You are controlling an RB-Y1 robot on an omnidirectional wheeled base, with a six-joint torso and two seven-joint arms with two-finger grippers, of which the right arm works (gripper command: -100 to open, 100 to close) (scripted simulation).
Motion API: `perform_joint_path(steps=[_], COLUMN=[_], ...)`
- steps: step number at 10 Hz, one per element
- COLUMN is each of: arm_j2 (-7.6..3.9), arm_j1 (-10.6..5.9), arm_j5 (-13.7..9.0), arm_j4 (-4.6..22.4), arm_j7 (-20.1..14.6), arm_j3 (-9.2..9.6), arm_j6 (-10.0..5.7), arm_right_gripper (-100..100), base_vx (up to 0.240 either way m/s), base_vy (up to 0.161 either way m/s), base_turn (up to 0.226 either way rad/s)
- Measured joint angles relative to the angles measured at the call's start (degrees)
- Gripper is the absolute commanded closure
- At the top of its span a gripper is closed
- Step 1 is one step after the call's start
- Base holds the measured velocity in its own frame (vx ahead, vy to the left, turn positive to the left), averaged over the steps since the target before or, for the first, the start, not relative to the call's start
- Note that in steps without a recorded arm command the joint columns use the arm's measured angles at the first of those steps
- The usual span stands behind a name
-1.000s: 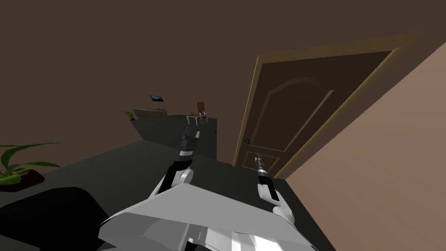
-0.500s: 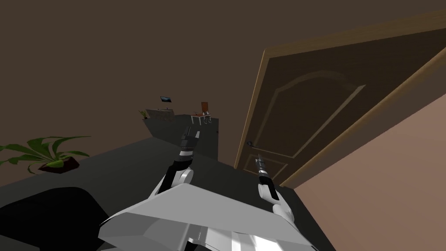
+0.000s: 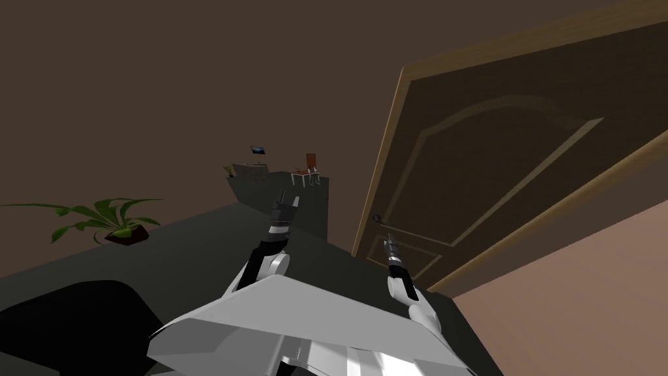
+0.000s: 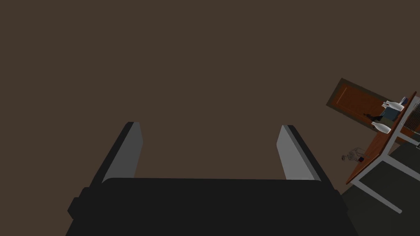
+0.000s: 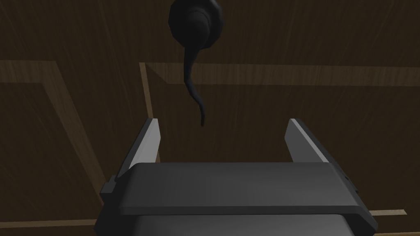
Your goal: Pull the door open
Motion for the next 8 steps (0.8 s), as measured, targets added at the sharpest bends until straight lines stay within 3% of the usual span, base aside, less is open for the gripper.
perform_joint_path(steps=[3, 5, 8], arm_j2=[-0.49, -0.81, -1.78], arm_j1=[-1.93, -1.99, -1.07], arm_j5=[-0.8, -1.2, -1.5], arm_j4=[4.7, 5.5, 5.4], arm_j7=[-0.1, -0.2, -0.9], arm_j3=[-0.20, -0.29, -0.71], arm_j6=[-1.04, -0.83, -1.07], arm_right_gripper=[-100, -100, -100], base_vx=[0.051, 0.017, 0.187], base_vy=[-0.068, -0.028, -0.002], base_turn=[0.126, 0.014, 0.115])
